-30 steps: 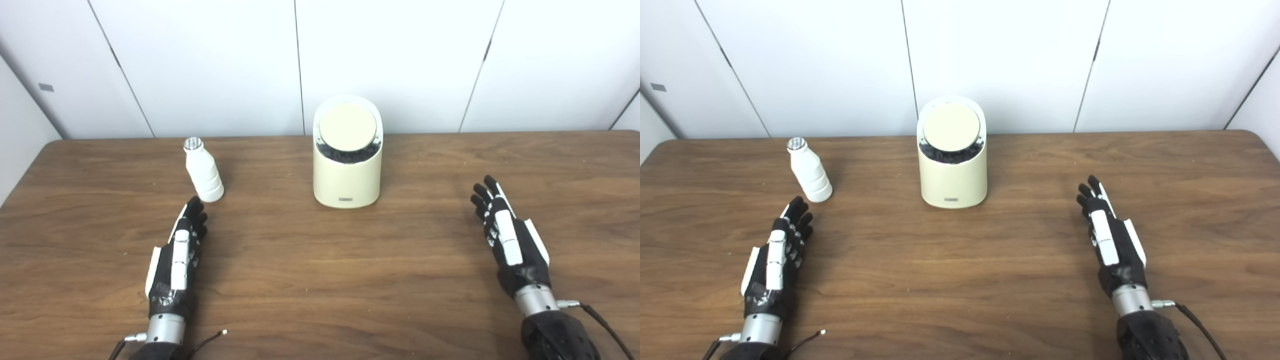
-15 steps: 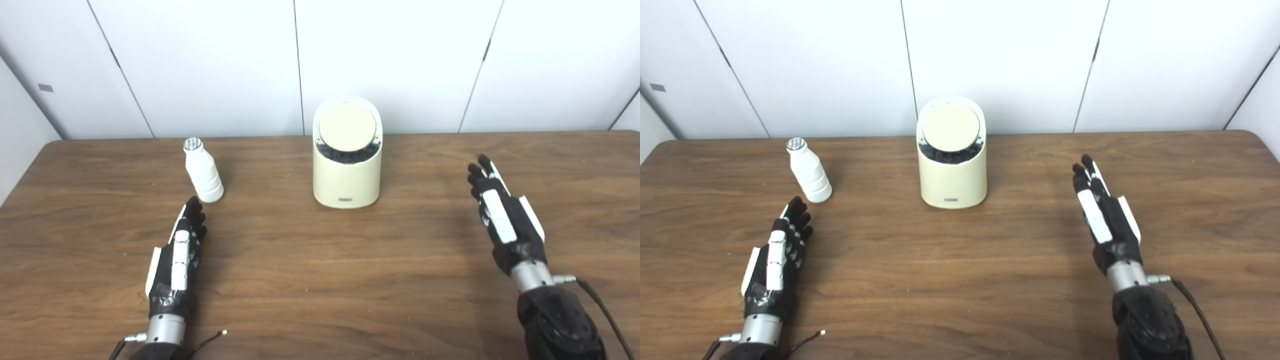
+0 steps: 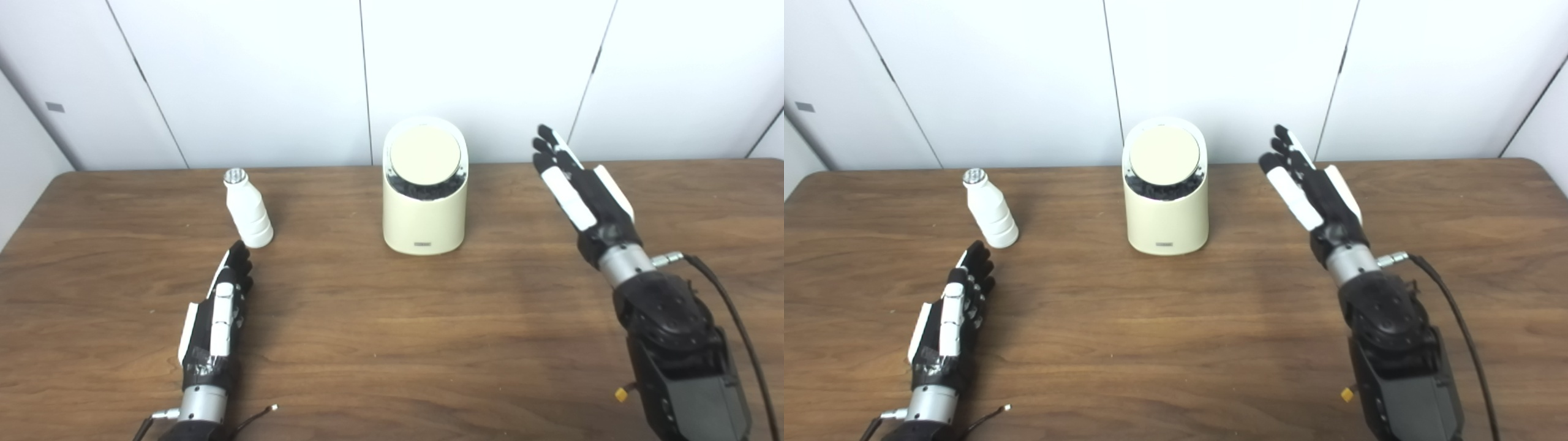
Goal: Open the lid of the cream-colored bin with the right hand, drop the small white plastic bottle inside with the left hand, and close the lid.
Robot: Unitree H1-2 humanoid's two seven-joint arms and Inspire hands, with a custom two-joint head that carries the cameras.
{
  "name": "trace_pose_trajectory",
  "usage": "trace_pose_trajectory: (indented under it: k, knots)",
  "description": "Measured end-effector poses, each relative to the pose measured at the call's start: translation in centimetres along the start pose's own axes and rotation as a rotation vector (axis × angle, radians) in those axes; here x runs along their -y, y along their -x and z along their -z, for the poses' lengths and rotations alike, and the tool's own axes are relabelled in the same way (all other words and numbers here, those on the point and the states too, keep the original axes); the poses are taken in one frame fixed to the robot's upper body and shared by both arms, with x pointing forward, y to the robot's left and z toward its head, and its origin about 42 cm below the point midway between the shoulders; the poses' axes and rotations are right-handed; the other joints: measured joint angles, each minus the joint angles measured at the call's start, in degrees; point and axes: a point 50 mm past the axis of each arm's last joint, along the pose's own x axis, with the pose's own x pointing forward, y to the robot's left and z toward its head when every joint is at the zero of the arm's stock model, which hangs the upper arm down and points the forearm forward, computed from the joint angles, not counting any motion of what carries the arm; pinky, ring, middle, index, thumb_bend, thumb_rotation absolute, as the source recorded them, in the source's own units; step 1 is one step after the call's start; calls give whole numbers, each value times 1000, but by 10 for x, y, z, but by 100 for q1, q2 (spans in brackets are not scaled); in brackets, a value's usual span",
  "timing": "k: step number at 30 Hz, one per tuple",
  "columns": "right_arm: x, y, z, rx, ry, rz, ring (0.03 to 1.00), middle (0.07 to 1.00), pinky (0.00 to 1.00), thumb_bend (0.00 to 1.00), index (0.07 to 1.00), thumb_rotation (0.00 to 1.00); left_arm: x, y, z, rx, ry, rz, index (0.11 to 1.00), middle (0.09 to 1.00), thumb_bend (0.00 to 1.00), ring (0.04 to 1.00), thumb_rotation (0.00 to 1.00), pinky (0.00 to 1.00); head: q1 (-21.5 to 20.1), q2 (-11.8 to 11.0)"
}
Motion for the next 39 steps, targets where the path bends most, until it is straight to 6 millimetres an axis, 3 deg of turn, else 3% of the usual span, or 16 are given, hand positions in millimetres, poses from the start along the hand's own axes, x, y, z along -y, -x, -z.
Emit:
trace_pose_trajectory:
  k: [8, 14, 26, 39]
  knots:
    - [-4, -30, -20, 26, 189, -9, 905, 932, 821, 816, 953, 751, 3, 0, 0, 1, 0, -5, 985, 978, 479, 986, 951, 998, -44, -70]
    - [-7, -58, -37, 46, 245, -24, 919, 940, 833, 852, 961, 687, 9, 0, 1, 3, 14, -12, 971, 968, 466, 973, 953, 993, -44, -97]
    - [-18, -102, -42, 23, 297, -100, 910, 948, 784, 855, 953, 559, 14, 0, 2, 10, 18, -27, 969, 973, 484, 977, 941, 990, -18, -132]
    - [-30, -118, -47, 27, 394, -114, 896, 934, 755, 830, 948, 423, 21, -1, 2, 15, 39, -39, 958, 958, 483, 959, 899, 971, -35, -105]
